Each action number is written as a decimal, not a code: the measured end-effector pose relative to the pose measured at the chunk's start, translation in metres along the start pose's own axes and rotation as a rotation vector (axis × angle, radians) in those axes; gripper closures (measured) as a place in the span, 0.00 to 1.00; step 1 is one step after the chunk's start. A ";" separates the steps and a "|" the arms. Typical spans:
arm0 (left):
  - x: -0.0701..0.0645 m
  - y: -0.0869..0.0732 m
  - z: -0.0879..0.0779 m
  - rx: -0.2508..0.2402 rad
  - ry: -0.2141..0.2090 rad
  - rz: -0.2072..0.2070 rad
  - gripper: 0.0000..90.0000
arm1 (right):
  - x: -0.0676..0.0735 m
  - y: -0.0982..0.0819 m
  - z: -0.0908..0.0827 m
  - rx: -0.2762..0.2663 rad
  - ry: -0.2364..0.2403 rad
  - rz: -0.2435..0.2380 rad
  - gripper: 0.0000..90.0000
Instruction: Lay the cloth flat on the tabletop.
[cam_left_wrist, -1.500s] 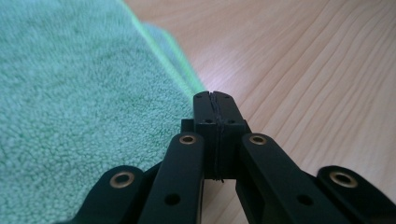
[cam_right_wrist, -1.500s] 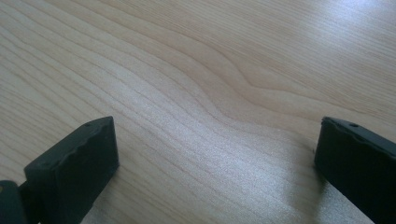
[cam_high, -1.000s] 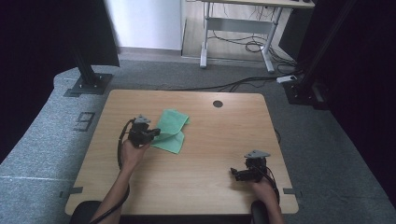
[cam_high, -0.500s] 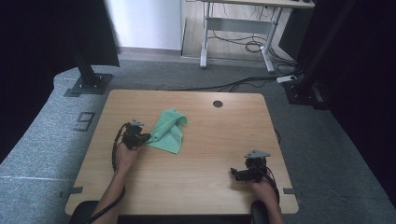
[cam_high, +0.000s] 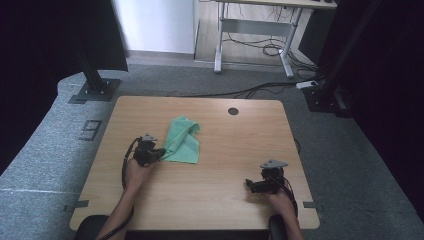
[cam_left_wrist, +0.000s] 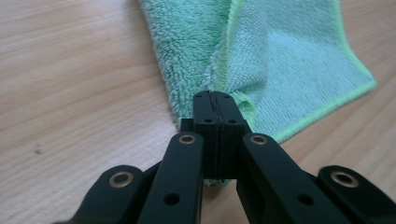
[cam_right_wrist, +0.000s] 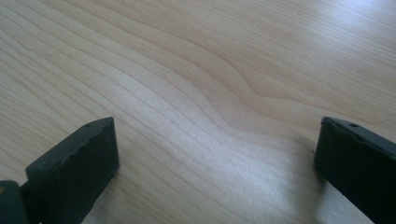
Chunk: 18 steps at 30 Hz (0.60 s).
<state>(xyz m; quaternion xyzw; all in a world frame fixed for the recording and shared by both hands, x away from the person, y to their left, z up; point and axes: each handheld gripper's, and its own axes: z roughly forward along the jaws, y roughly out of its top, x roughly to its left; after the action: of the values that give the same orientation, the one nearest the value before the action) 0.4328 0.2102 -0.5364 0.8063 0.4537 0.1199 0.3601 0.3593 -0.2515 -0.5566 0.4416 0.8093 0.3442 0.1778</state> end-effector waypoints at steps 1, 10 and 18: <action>-0.003 -0.001 0.000 0.001 -0.008 0.007 0.99 | 0.001 0.003 0.003 0.001 0.012 -0.001 0.01; -0.016 -0.004 0.001 0.004 -0.050 0.030 0.99 | 0.009 0.025 0.019 -0.002 0.075 -0.022 0.06; -0.019 -0.005 0.001 0.007 -0.063 0.038 0.99 | 0.021 0.064 0.043 -0.038 0.107 -0.045 0.06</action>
<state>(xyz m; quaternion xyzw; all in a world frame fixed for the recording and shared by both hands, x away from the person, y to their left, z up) 0.4198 0.1960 -0.5376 0.8193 0.4271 0.0998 0.3692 0.4111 -0.1931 -0.5411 0.4008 0.8207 0.3785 0.1501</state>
